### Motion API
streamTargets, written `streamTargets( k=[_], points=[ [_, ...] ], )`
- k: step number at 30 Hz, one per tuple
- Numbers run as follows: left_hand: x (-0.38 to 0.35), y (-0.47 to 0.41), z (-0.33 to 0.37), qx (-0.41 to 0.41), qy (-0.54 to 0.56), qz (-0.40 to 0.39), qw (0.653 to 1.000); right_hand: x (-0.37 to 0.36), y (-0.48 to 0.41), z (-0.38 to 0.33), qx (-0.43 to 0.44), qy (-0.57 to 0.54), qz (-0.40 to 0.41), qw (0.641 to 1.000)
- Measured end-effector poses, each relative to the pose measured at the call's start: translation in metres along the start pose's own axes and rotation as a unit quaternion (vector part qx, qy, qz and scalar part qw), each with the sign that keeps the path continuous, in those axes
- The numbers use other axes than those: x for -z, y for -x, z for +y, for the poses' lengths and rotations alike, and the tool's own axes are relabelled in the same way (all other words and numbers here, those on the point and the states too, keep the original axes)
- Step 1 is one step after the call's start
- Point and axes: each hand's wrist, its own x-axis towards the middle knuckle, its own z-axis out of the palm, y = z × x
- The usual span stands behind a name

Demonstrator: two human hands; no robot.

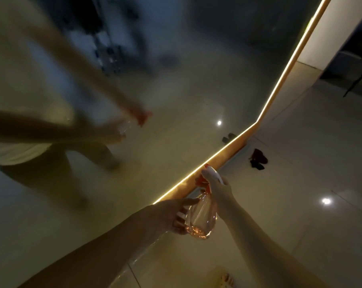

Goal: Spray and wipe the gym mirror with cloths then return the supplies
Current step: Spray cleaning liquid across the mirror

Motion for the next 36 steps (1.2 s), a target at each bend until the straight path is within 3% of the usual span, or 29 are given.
streamTargets(
  k=[5,15,25,31,36],
  points=[
    [-0.033,-0.016,0.026,0.008,0.027,-0.006,1.000,0.032,-0.029,-0.023,0.026,0.032,-0.018,0.999],
    [-0.090,-0.053,0.038,0.023,0.049,-0.016,0.998,0.094,-0.060,-0.033,-0.044,0.013,-0.033,0.998],
    [-0.138,-0.074,0.065,0.010,0.046,-0.002,0.999,0.146,-0.079,-0.052,0.006,0.017,-0.037,0.999],
    [-0.166,-0.082,0.073,-0.004,0.042,0.006,0.999,0.171,-0.094,-0.048,-0.027,0.028,-0.023,0.999],
    [-0.183,-0.088,0.079,-0.003,0.029,0.005,1.000,0.199,-0.087,-0.052,0.022,0.008,-0.045,0.999]
  ],
)
